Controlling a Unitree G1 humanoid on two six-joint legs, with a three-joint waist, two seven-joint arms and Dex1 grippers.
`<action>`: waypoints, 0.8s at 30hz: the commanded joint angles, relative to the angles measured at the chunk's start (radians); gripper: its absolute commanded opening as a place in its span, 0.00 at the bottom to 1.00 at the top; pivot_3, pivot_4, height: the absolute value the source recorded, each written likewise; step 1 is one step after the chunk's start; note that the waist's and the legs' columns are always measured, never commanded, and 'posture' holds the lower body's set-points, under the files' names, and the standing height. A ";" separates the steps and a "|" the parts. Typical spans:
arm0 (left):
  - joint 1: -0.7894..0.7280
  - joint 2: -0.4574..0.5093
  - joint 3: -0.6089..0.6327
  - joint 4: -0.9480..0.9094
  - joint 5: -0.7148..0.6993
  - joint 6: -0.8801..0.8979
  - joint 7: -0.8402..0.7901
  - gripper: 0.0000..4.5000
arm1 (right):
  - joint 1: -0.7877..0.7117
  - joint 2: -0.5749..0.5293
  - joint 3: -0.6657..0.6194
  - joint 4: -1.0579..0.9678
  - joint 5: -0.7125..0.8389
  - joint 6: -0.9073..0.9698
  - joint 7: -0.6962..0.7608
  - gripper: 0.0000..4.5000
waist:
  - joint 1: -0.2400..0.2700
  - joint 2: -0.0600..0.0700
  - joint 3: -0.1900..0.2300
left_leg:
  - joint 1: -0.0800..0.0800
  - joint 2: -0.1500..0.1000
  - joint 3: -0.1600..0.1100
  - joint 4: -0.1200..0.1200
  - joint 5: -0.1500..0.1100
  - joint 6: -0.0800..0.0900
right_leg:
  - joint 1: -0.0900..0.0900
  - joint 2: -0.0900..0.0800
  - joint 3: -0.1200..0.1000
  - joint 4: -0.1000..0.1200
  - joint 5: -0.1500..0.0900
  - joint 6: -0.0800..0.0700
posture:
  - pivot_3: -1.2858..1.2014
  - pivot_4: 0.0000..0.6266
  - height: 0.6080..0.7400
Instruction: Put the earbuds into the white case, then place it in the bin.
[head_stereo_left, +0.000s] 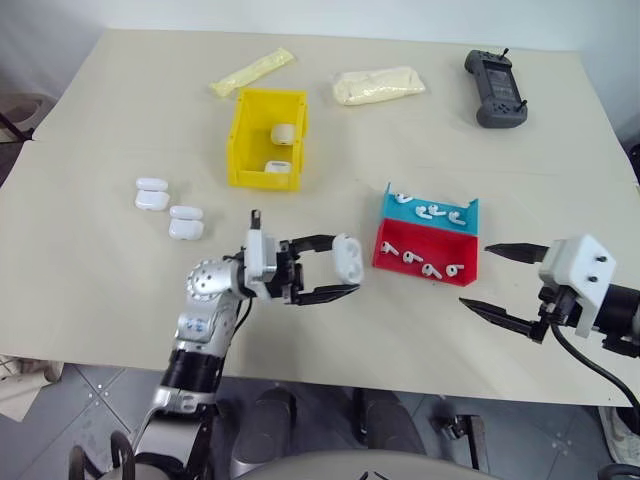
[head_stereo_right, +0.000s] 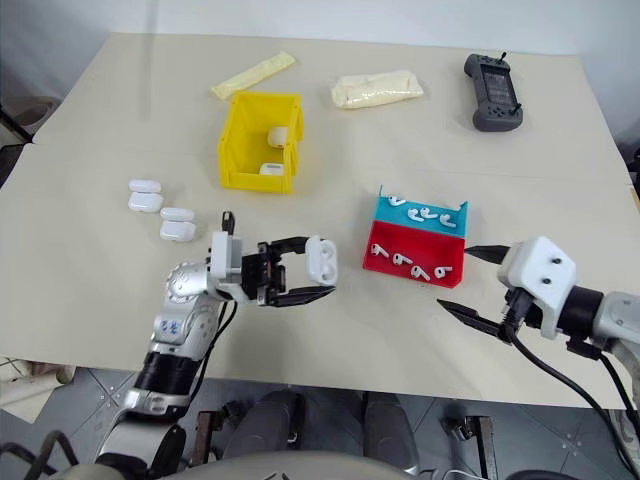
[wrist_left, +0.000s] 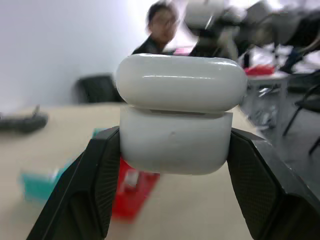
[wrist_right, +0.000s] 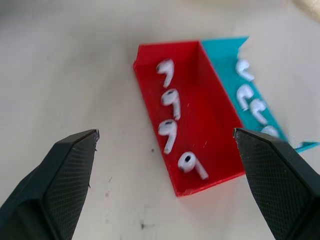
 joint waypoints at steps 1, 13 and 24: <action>-0.007 0.001 -0.017 0.008 -0.047 0.025 -0.046 0.63 | -0.054 -0.077 0.060 -0.049 -0.006 0.109 -0.011 1.00 | -0.003 0.000 0.000 | 0.000 0.001 0.000 0.000 0.000 0.000 | 0.000 0.001 0.000 0.000 0.000 0.000 | 0.52 0.24 1.00; -0.041 -0.016 -0.049 0.003 -0.075 0.144 -0.049 0.63 | -0.784 -0.170 0.695 0.101 -0.196 0.329 0.124 1.00 | -0.003 0.002 0.001 | -0.002 0.000 -0.002 -0.001 0.000 0.000 | -0.004 0.000 0.001 -0.002 0.000 0.000 | 0.52 0.24 1.00; -0.040 -0.015 -0.053 -0.018 -0.064 0.161 -0.025 0.63 | -0.949 -0.134 0.930 0.346 -0.509 0.011 0.373 1.00 | -0.001 0.002 0.001 | -0.006 -0.002 0.000 0.000 0.000 0.000 | -0.010 -0.002 0.002 0.000 0.000 0.000 | 0.52 0.24 1.00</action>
